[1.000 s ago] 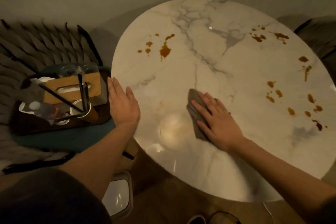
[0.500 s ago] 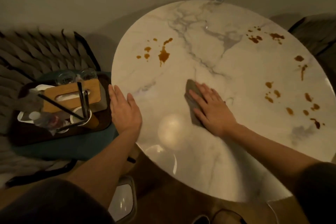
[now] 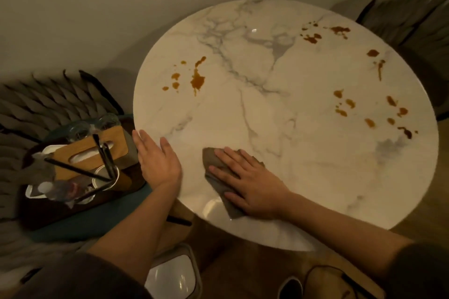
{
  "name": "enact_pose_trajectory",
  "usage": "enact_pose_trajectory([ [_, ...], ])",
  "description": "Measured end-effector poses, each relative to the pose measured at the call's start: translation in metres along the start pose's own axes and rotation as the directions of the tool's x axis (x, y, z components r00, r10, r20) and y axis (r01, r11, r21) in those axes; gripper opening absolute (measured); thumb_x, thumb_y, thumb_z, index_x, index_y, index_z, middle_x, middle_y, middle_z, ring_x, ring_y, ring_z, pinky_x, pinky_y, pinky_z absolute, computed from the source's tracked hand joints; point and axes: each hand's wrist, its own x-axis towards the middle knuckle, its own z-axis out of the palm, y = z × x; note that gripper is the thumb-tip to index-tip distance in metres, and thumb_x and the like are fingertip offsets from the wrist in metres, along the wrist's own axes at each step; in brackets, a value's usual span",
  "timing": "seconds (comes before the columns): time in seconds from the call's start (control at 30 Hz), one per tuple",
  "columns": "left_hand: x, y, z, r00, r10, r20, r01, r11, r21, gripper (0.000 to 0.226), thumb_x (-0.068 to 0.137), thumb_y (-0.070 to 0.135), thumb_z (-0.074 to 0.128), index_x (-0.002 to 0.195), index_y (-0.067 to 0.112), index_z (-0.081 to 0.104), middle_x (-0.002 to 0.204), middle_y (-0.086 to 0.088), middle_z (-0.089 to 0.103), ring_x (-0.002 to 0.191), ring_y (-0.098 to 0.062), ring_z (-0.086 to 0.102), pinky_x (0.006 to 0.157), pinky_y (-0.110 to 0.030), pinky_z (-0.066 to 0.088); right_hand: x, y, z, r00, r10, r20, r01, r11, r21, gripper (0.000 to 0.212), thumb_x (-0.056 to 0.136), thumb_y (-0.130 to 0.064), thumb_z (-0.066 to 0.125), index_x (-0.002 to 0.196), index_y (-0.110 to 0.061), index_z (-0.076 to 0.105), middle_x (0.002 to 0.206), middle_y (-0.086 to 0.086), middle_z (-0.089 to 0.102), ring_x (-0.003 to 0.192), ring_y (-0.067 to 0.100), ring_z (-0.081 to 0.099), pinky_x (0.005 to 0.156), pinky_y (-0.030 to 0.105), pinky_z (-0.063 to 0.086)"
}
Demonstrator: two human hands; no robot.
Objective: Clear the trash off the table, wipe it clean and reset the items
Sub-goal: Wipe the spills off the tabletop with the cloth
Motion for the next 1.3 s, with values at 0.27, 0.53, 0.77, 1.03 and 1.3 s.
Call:
enact_pose_trajectory([
  [0.27,0.001,-0.005,-0.002,1.0,-0.004,0.019,0.001,0.994,0.107,0.068,0.102,0.043,0.034,0.155,0.009,0.008,0.163,-0.006,0.005,0.144,-0.034,0.022,0.113,-0.047,0.024,-0.039,0.07,-0.005,0.893,0.433,-0.121,-0.433,0.901,0.03,0.062,0.099,-0.054,0.017,0.155,-0.028,0.012,0.164,0.006,0.001,0.151,0.023,-0.002,0.123,0.043,0.003],
  [0.53,0.006,-0.007,0.002,0.999,0.046,-0.011,-0.044,0.984,0.174,0.069,0.102,0.044,0.033,0.153,0.005,0.01,0.161,-0.017,0.009,0.142,-0.043,0.019,0.114,-0.054,0.018,-0.151,0.108,0.0,0.458,0.866,-0.198,-0.845,0.494,0.204,0.062,0.099,-0.051,0.016,0.155,-0.025,0.016,0.163,0.01,0.01,0.15,0.028,0.007,0.121,0.047,0.011],
  [0.77,0.004,-0.003,0.012,0.997,0.065,-0.032,-0.058,0.982,0.181,0.067,0.102,0.041,0.035,0.153,0.003,0.013,0.16,-0.017,0.011,0.144,-0.04,0.018,0.115,-0.052,0.018,-0.182,0.121,-0.007,0.912,0.403,-0.074,-0.404,0.915,0.004,0.058,0.101,-0.053,0.019,0.155,-0.033,0.012,0.164,-0.001,0.001,0.151,0.018,-0.002,0.122,0.038,0.003],
  [1.03,-0.003,-0.007,0.011,0.999,0.05,-0.012,-0.048,0.988,0.148,0.067,0.101,0.042,0.035,0.153,0.006,0.014,0.162,-0.01,0.007,0.14,-0.04,0.026,0.109,-0.052,0.029,-0.118,0.104,-0.008,0.988,0.156,0.006,-0.155,0.987,-0.042,0.059,0.102,-0.05,0.02,0.156,-0.029,0.012,0.164,0.0,-0.003,0.151,0.017,-0.006,0.122,0.037,-0.002],
  [1.3,-0.002,0.012,-0.007,1.0,-0.006,0.021,0.005,0.997,0.077,0.067,0.101,0.042,0.036,0.154,0.009,0.012,0.163,-0.004,0.003,0.138,-0.037,0.029,0.101,-0.054,0.038,-0.017,0.051,-0.012,0.909,0.405,-0.101,-0.408,0.913,-0.013,0.064,0.098,-0.052,0.014,0.156,-0.026,0.009,0.164,0.009,0.0,0.151,0.024,-0.006,0.122,0.041,-0.002],
])
